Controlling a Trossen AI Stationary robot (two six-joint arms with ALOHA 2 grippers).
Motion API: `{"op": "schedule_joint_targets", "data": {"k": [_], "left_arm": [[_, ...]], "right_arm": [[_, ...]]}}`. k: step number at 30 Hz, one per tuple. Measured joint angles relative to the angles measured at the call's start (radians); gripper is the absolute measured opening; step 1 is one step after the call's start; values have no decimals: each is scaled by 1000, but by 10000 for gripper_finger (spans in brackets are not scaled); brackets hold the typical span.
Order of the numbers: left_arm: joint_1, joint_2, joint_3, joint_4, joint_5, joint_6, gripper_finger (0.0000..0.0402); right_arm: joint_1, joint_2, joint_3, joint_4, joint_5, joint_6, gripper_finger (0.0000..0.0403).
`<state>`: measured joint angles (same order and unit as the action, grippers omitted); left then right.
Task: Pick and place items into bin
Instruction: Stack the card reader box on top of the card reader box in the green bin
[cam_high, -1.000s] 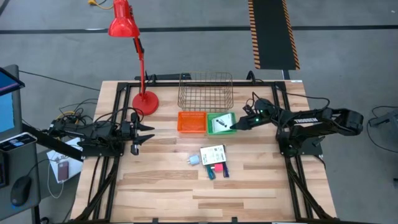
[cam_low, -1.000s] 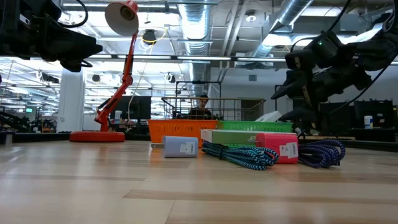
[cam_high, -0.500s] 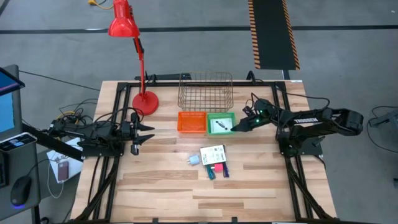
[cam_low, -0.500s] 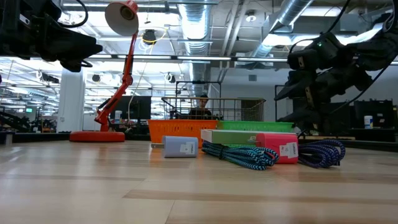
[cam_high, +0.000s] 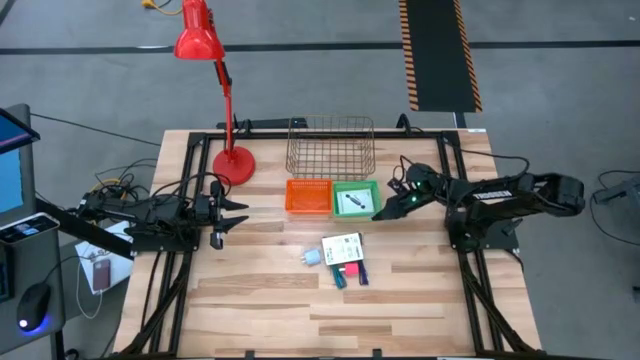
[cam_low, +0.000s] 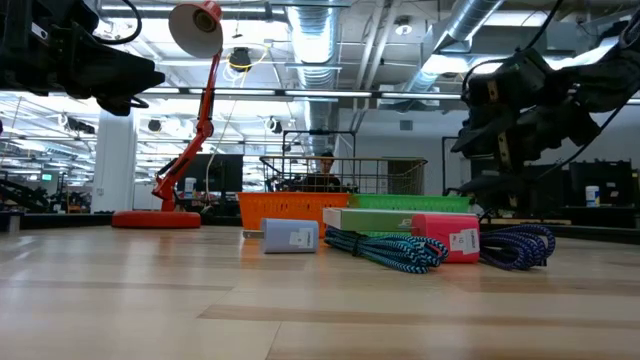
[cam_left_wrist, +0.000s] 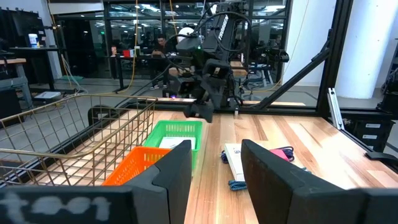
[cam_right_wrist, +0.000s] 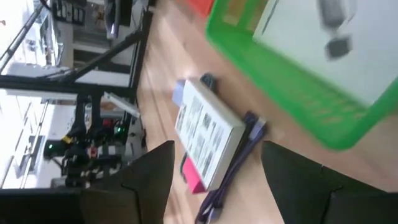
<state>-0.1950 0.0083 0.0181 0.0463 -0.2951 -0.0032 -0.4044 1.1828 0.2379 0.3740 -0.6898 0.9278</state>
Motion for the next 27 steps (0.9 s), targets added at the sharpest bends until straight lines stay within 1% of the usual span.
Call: {"op": "schedule_joint_targets", "data": {"k": [4,9,11,17,21,23,27], "left_arm": [[0,0,0,0,0,0,128],[0,0,0,0,0,0,128],[0,0,0,0,0,0,128],[0,0,0,0,0,0,128],[0,0,0,0,0,0,128],[0,0,0,0,0,0,128],[0,0,0,0,0,0,128]], "right_arm": [[100,0,0,-4,23,65,234],[246,0,0,-4,107,136,234],[309,0,0,-7,166,163,234],[477,0,0,-7,389,252,234],[534,0,0,-18,509,303,234],[546,0,0,-24,527,304,234],[548,0,0,-32,531,292,234]]}}
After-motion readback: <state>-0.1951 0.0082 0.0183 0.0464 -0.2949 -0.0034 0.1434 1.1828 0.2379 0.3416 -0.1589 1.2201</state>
